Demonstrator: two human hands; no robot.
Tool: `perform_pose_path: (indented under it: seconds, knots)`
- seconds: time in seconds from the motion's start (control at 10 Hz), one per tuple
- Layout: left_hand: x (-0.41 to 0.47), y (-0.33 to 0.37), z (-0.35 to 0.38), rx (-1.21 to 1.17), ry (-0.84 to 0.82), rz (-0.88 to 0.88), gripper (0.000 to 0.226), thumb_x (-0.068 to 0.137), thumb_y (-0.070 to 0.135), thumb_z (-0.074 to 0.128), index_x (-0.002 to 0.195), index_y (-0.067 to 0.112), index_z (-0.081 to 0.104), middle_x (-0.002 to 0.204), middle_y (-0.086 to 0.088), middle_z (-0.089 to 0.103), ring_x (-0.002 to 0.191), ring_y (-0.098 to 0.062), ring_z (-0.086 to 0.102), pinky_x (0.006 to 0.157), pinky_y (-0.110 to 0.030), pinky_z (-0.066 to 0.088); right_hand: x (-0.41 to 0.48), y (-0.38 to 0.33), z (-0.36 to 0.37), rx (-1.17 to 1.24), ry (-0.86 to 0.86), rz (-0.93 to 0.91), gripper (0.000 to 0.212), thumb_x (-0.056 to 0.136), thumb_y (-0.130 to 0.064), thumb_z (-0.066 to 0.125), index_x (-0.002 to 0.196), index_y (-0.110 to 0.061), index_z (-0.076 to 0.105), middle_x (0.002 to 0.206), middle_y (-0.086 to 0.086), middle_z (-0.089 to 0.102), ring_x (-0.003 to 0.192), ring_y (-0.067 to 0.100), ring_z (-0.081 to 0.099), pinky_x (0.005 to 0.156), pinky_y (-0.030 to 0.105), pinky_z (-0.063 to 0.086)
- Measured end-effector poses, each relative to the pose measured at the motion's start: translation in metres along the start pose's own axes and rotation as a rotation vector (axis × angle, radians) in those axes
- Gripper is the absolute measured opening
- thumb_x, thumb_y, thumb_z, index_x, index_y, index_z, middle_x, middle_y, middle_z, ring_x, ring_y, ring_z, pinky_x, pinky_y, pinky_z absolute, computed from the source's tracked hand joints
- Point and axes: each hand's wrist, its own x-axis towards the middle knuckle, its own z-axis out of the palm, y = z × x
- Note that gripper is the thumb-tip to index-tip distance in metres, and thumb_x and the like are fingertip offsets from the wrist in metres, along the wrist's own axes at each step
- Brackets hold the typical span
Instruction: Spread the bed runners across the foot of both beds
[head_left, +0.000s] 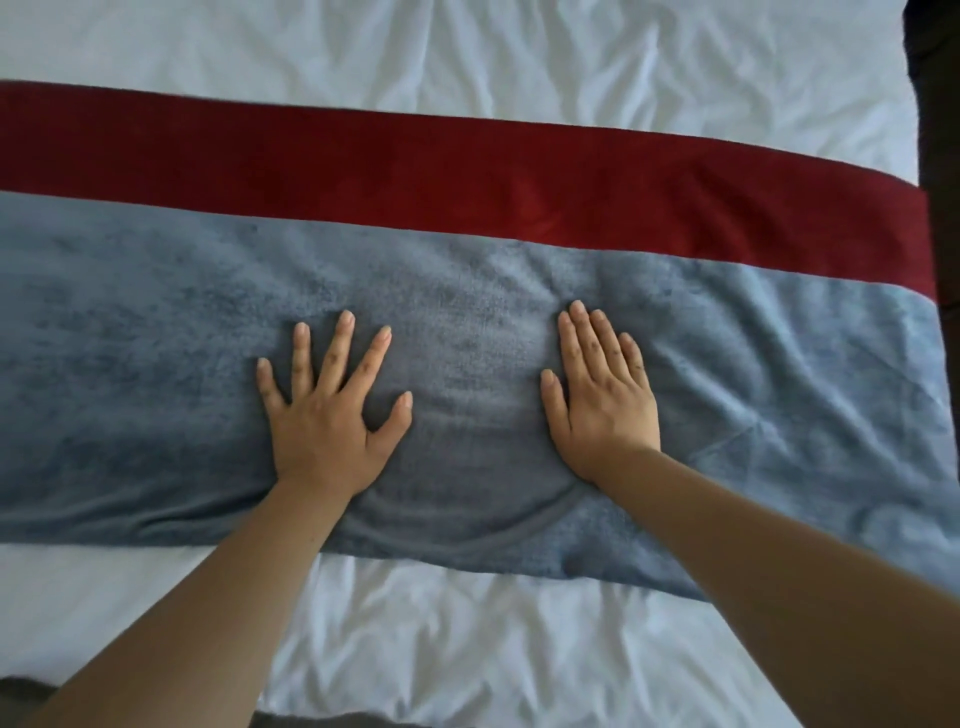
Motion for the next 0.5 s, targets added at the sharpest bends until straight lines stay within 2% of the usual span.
perform_pose_path:
  seconds: [0.1, 0.2, 0.3, 0.4, 0.5]
  knots:
    - [-0.002, 0.008, -0.007, 0.015, -0.041, -0.016, 0.069, 0.096, 0.07, 0.025, 0.16, 0.049, 0.01, 0.173, 0.009, 0.005, 0.159, -0.033, 0.0, 0.121, -0.068, 0.002, 0.002, 0.002, -0.009, 0.01, -0.087, -0.033, 0.066, 0.105, -0.051, 0.008, 0.161, -0.021, -0.008, 0.168, -0.007, -0.017, 0.153, 0.01, -0.02, 0.126, 0.037, -0.009]
    - [0.007, 0.013, -0.032, 0.081, -0.196, -0.051, 0.067, 0.098, 0.065, 0.024, 0.16, 0.048, 0.007, 0.172, 0.008, 0.004, 0.158, -0.034, 0.003, 0.123, -0.064, 0.008, 0.008, -0.001, -0.036, 0.063, -0.224, -0.033, 0.065, 0.106, -0.046, 0.014, 0.162, -0.019, -0.005, 0.169, -0.005, -0.015, 0.154, 0.011, -0.015, 0.126, 0.036, -0.008]
    - [0.027, 0.032, -0.085, 0.055, -0.262, -0.05, 0.065, 0.1, 0.06, 0.027, 0.161, 0.04, 0.022, 0.17, 0.003, 0.023, 0.157, -0.028, 0.019, 0.122, -0.057, 0.023, 0.014, -0.009, -0.091, 0.091, -0.268, -0.039, 0.062, 0.106, -0.038, 0.019, 0.162, -0.015, 0.005, 0.17, 0.0, -0.003, 0.156, 0.016, -0.005, 0.127, 0.036, -0.004]
    - [0.058, 0.06, -0.177, 0.021, -0.146, 0.023, 0.062, 0.101, 0.051, 0.041, 0.16, 0.035, 0.03, 0.166, 0.002, 0.033, 0.153, -0.025, 0.03, 0.119, -0.05, 0.032, 0.027, -0.012, -0.182, 0.095, -0.197, -0.075, 0.062, 0.105, -0.031, 0.024, 0.162, -0.015, 0.008, 0.171, -0.001, -0.002, 0.157, 0.018, -0.001, 0.127, 0.036, -0.003]
    - [0.079, 0.097, -0.292, 0.001, -0.011, 0.127, 0.057, 0.1, 0.053, 0.043, 0.155, 0.038, 0.04, 0.163, 0.009, 0.037, 0.148, -0.016, 0.039, 0.114, -0.041, 0.04, 0.033, -0.008, -0.296, 0.081, -0.084, -0.142, 0.063, 0.103, -0.027, 0.025, 0.162, -0.016, 0.007, 0.171, -0.002, -0.001, 0.157, 0.019, -0.001, 0.126, 0.036, -0.001]
